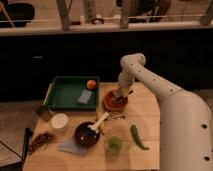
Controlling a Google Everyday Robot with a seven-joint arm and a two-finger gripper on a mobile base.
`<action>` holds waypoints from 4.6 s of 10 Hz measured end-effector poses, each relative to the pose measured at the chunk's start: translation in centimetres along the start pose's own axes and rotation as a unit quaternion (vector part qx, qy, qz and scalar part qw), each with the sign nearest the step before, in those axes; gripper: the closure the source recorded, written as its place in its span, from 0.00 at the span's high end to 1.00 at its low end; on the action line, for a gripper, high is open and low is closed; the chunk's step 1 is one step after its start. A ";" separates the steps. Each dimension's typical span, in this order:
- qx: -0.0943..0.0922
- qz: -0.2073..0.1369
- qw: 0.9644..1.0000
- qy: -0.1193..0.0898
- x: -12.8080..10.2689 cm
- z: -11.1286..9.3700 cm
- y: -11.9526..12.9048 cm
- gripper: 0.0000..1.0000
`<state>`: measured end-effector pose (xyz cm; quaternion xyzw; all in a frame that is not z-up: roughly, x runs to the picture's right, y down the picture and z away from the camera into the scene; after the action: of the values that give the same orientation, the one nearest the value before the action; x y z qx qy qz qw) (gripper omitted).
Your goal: Wipe red bowl with eraser
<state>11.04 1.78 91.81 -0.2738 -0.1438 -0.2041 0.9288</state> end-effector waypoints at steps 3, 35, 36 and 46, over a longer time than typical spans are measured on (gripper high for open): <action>-0.008 -0.046 0.999 -0.012 -3.0 0.5 -0.7 0.00; -0.025 -0.102 0.994 -0.020 0.3 -0.2 1.2 0.00; -0.027 -0.115 0.993 -0.023 -1.2 0.3 0.2 0.00; -0.074 -0.199 0.976 -0.050 -4.3 0.5 4.5 0.00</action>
<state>9.31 6.81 88.55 -0.3172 -0.2259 -0.3813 0.8384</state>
